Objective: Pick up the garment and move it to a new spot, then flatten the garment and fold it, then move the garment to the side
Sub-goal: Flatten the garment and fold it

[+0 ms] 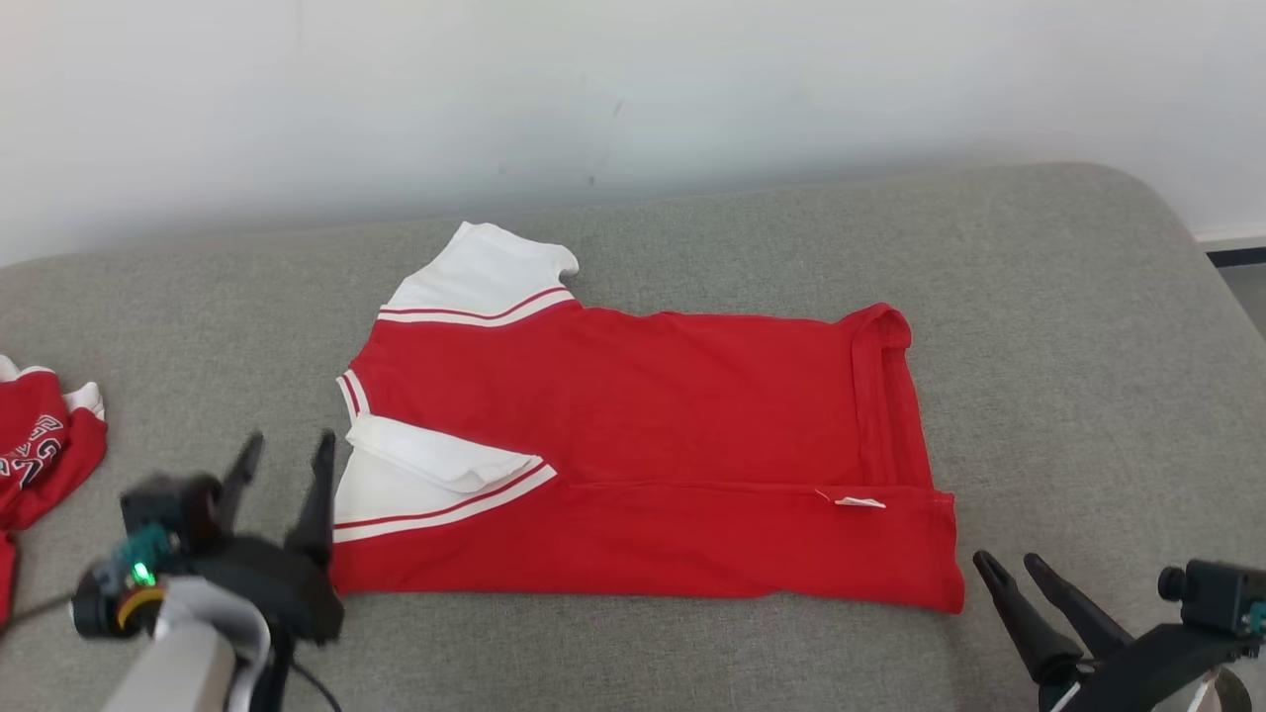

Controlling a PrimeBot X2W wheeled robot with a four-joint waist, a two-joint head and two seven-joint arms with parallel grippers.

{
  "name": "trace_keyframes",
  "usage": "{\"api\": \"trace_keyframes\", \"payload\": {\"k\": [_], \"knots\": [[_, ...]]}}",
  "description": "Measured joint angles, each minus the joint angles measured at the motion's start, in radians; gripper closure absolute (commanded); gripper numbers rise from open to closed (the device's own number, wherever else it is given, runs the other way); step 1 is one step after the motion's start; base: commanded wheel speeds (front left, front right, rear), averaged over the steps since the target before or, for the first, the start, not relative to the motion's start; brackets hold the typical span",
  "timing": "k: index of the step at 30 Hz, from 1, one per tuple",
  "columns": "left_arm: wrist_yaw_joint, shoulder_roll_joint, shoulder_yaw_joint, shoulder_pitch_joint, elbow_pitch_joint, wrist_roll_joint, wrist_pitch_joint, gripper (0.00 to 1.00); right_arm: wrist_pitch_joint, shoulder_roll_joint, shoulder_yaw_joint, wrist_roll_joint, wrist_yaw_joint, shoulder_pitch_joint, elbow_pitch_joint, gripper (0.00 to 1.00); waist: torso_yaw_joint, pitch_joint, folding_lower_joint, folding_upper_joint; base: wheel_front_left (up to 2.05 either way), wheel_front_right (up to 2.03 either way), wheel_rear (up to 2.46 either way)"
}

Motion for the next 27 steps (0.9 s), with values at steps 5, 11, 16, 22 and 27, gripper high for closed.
{"api": "trace_keyframes", "payload": {"k": [5,11,16,22,27], "knots": [[0.038,-0.005,-0.016,0.129,-0.07,0.018,-0.002,0.0,-0.046,0.037,-0.023,-0.1,0.0,0.029,0.025,0.0,-0.001,0.001,0.0,-0.0001,0.0,0.0,0.0],[0.067,-0.016,-0.017,0.19,-0.082,0.008,0.002,0.0,-0.072,0.098,-0.033,-0.174,0.0,0.024,0.087,0.0,0.002,0.007,0.0,-0.0001,0.0,0.0,0.0],[0.067,-0.017,-0.02,0.19,-0.046,0.005,0.011,0.0,-0.089,0.137,-0.03,-0.212,0.0,-0.015,0.147,0.0,0.002,0.014,0.0001,-0.0001,0.0,0.0,0.0],[0.058,-0.026,-0.025,0.18,0.011,0.001,0.015,0.0,-0.115,0.178,-0.011,-0.224,0.0,-0.065,0.22,0.0,-0.003,0.035,0.0001,-0.0001,0.0,0.0,0.0],[0.051,-0.044,-0.028,0.153,0.057,-0.006,0.01,0.0,-0.132,0.205,0.014,-0.237,0.0,-0.113,0.293,0.0,-0.005,0.057,0.0001,0.0,0.0,0.0,0.0]]}}
